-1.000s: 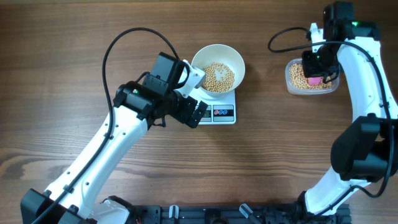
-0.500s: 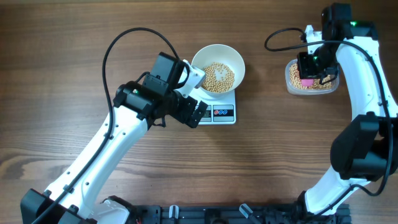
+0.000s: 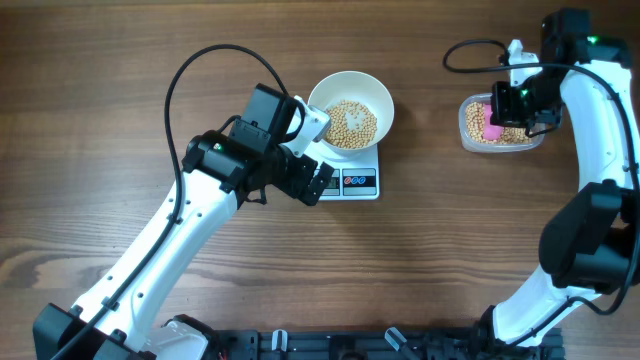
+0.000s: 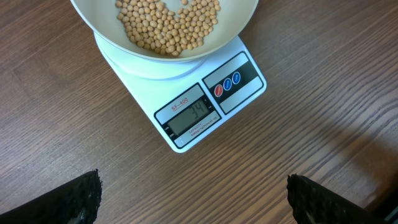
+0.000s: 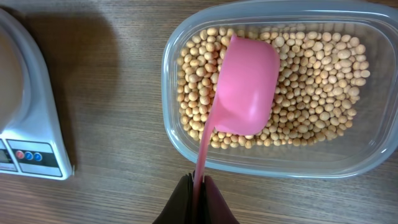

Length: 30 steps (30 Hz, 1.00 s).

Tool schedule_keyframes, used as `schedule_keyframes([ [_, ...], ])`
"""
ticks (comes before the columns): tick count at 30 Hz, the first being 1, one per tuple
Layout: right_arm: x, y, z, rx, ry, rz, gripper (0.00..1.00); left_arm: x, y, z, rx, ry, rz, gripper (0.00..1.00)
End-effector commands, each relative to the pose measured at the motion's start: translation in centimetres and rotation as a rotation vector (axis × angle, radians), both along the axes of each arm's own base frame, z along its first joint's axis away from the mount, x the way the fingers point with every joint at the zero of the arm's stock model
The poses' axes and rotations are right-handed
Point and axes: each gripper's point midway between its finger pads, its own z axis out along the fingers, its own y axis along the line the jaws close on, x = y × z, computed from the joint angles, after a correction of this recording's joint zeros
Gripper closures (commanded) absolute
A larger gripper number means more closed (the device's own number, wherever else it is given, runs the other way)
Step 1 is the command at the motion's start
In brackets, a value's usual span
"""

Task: Scoop item into bowl and weigh 150g on scale
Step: 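Dip the pink scoop into the soybeans again with the right gripper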

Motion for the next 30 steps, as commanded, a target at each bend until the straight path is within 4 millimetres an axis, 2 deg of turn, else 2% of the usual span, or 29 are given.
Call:
schedule_keyframes([
  [1, 0.0, 0.7, -0.4, 0.108, 0.009, -0.012, 0.96, 0.3, 0.1, 1.2, -0.016, -0.03, 0.015, 0.0],
  [12, 0.2, -0.7, 1.0, 0.31, -0.064, -0.043, 0.96, 0.3, 0.1, 1.2, -0.016, -0.03, 0.015, 0.0],
  [30, -1.6, -5.1, 0.9, 0.309, -0.058, -0.113, 0.96, 0.3, 0.1, 1.2, -0.016, -0.03, 0.015, 0.0],
])
